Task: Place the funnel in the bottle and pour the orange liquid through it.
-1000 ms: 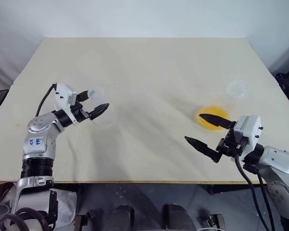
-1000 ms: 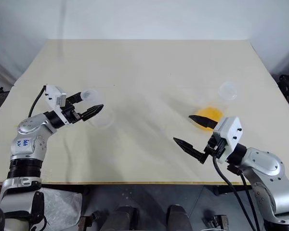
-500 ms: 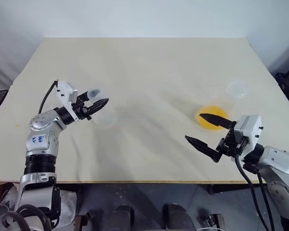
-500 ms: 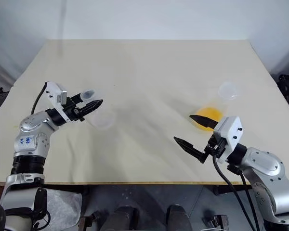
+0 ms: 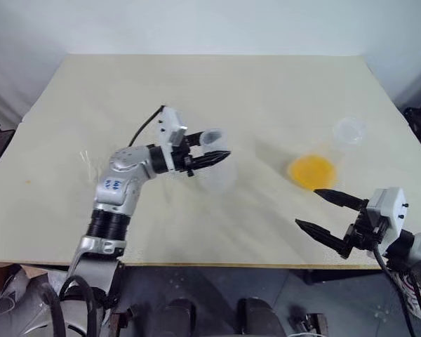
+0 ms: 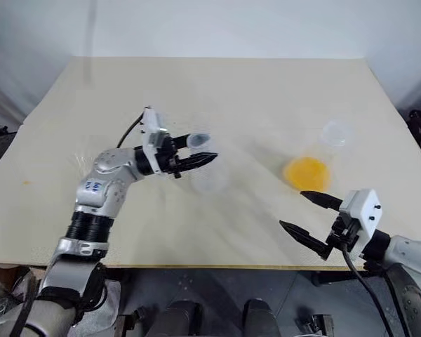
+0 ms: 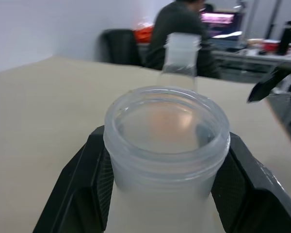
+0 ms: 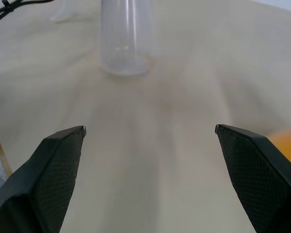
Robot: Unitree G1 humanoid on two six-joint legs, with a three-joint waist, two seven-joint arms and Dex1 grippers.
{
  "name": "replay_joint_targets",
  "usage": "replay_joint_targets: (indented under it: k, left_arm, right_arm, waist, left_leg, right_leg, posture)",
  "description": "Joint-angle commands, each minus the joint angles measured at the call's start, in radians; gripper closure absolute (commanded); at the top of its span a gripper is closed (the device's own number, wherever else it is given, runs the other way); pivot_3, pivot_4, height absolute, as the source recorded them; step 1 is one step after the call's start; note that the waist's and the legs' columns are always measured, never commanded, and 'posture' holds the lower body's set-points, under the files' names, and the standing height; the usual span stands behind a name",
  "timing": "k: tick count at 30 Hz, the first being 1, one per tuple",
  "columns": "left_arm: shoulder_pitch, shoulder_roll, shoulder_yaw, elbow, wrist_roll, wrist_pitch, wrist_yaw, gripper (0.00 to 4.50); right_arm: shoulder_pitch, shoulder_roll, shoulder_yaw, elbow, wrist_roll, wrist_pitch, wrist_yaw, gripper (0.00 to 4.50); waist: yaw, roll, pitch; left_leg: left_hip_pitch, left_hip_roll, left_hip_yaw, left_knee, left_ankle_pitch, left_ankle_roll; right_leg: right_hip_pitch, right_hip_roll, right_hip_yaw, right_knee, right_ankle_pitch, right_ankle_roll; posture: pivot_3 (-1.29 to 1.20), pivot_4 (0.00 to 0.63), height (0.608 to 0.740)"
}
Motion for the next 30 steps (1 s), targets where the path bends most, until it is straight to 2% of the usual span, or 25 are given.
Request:
replay_joint_targets:
  k: [1,8,19,21,26,30]
  left_arm:
    - [-0.028,-0.012,-0.031,0.04,0.025,-0.033,-0.043,2.19]
    - [-0.061,-0.059,-0.107,0.145,0.112,-0.118,-0.083,2.19]
    - [-0.093,-0.101,-0.11,0.211,0.139,-0.18,-0.133,2.19]
    - [-0.094,-0.102,-0.109,0.211,0.142,-0.176,-0.138,1.47]
    - [-0.094,-0.096,-0.098,0.179,0.122,-0.121,-0.151,0.03]
    - [-0.085,-0.07,-0.098,0.132,0.114,-0.069,-0.181,0.03]
  right_arm:
    - [0.013,0.013,-0.045,-0.033,0.01,-0.023,-0.016,0.0]
    - [0.079,0.057,-0.061,-0.103,0.005,-0.032,-0.069,0.0]
    - [0.126,0.076,-0.08,-0.153,0.008,-0.036,-0.11,0.0]
    - [0.126,0.075,-0.08,-0.153,0.008,-0.037,-0.112,0.0]
    - [0.11,0.064,-0.079,-0.143,0.008,-0.034,-0.114,0.0]
    - [0.091,0.054,-0.076,-0.129,0.005,-0.032,-0.108,0.0]
  waist:
    - [-0.004,0.0,0.0]
    - [0.006,0.0,0.0]
    - [0.007,0.0,0.0]
    - [0.006,0.0,0.0]
    - [0.006,0.0,0.0]
    - [0.004,0.0,0.0]
  left_leg:
    - [0.0,0.0,0.0,0.0,0.0,0.0]
    - [0.0,0.0,0.0,0.001,0.0,0.0]
    - [0.0,-0.001,-0.001,0.001,0.0,0.0]
    - [0.0,-0.001,-0.001,0.001,0.0,0.0]
    - [0.0,-0.001,-0.001,0.001,0.0,0.0]
    - [0.0,0.0,-0.001,0.001,0.0,0.0]
  right_leg:
    - [0.0,0.0,0.0,0.0,0.0,0.0]
    - [0.0,0.0,0.001,0.0,0.0,0.0]
    - [0.0,-0.001,0.0,0.0,0.0,0.001]
    - [0.0,0.0,0.0,0.0,0.0,0.001]
    - [0.0,0.0,0.0,0.0,0.0,0.001]
    - [0.0,0.0,0.0,0.001,0.0,0.001]
  posture:
    - [0.0,0.15,0.74]
    - [0.0,0.15,0.74]
    - [0.0,0.15,0.74]
    - [0.0,0.15,0.74]
    - [0.0,0.15,0.74]
    - [0.0,0.15,0.74]
